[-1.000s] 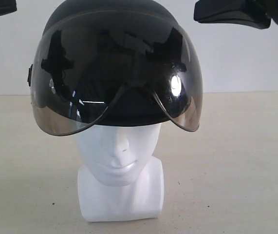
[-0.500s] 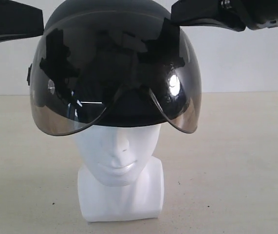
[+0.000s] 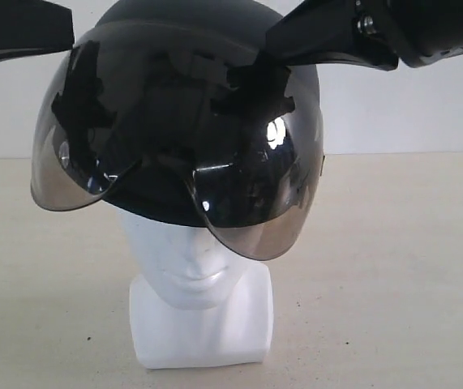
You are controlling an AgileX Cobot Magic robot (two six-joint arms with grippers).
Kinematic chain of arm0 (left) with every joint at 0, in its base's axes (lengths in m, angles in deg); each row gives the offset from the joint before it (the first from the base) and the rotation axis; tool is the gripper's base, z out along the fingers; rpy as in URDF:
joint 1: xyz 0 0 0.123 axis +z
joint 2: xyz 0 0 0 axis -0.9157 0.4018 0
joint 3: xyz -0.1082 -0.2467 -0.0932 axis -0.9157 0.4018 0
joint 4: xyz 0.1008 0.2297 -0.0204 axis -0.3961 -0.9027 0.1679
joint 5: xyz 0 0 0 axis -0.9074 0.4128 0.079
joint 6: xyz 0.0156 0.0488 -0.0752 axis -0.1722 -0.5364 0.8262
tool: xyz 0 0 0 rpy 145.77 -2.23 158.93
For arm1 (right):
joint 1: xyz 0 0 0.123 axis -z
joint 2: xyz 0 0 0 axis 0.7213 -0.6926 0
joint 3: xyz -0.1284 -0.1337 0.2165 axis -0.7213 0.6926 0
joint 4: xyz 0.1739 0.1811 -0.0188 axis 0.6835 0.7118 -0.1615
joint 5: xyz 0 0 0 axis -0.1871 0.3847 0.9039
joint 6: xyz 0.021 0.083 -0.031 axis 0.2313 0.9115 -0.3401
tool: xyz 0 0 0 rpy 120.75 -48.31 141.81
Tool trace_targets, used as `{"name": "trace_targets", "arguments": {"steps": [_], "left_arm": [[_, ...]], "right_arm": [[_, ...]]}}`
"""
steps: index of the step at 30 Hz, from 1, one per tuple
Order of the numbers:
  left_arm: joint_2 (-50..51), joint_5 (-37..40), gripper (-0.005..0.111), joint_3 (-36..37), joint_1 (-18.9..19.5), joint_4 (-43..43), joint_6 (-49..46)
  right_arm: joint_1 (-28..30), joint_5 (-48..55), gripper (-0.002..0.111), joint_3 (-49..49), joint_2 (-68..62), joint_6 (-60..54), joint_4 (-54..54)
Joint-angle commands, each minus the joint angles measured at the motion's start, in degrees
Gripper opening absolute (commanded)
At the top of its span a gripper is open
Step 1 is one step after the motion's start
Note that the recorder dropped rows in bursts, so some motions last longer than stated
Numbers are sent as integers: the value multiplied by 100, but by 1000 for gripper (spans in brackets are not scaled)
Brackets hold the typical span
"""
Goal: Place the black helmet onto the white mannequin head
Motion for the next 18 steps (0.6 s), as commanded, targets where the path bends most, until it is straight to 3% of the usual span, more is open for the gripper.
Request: {"name": "trace_targets", "arguments": {"steps": [1,11,18], "left_arm": [[106,480,4,-505,-10,-28,76],[595,-445,4,-810,-10,-28,204],[607,-570,4,-755,-10,-28,229]], "right_arm": [[-23,77,0,-3,-26,-13,-83],[-23,53,0,-3,-26,-13,-83],[-23,53,0,-3,-26,-13,-83]]}}
